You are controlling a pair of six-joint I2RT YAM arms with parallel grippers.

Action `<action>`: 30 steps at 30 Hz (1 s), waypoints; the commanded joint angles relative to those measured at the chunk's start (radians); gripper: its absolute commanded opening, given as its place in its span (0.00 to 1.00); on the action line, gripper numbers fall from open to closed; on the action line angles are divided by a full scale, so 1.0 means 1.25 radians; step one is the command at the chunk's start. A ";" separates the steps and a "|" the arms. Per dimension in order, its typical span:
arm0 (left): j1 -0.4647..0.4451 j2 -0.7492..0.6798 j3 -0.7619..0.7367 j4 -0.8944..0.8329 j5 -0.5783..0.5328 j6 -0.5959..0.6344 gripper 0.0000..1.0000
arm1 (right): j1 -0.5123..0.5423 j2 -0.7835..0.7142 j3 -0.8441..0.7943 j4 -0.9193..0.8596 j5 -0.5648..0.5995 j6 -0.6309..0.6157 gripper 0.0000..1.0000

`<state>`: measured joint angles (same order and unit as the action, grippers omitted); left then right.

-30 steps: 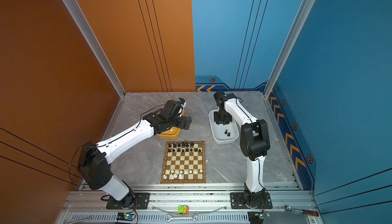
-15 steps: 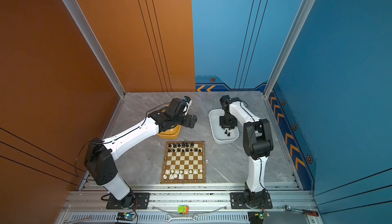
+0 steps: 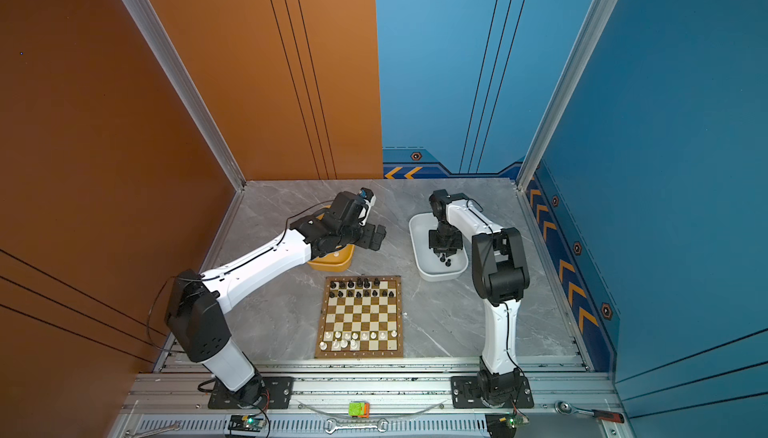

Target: Set up the chess pieces on the board

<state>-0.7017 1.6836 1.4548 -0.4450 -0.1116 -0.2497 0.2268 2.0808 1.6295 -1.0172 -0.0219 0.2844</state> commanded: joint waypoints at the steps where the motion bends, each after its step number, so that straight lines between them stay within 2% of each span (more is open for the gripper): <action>1: -0.002 0.014 0.034 -0.025 -0.006 0.016 0.98 | -0.008 0.024 0.021 0.002 0.000 -0.008 0.28; 11: 0.002 0.028 0.050 -0.027 0.000 0.018 0.98 | -0.013 0.043 0.035 0.000 0.001 -0.007 0.21; 13: 0.003 0.029 0.051 -0.027 0.001 0.018 0.98 | -0.012 0.045 0.042 -0.001 0.000 -0.005 0.17; 16: 0.004 0.032 0.054 -0.028 0.001 0.018 0.98 | -0.010 0.047 0.051 -0.008 0.000 -0.007 0.05; 19: 0.005 0.032 0.056 -0.031 0.001 0.018 0.98 | -0.006 0.039 0.055 -0.017 0.000 -0.010 0.00; 26: 0.008 0.018 0.029 -0.031 0.004 0.011 0.98 | 0.018 0.000 0.055 -0.047 0.003 -0.006 0.00; 30: 0.011 -0.016 -0.013 -0.027 -0.007 0.003 0.98 | 0.050 -0.065 0.063 -0.069 0.002 0.005 0.00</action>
<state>-0.6964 1.7081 1.4715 -0.4603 -0.1116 -0.2501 0.2611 2.0869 1.6794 -1.0470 -0.0223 0.2813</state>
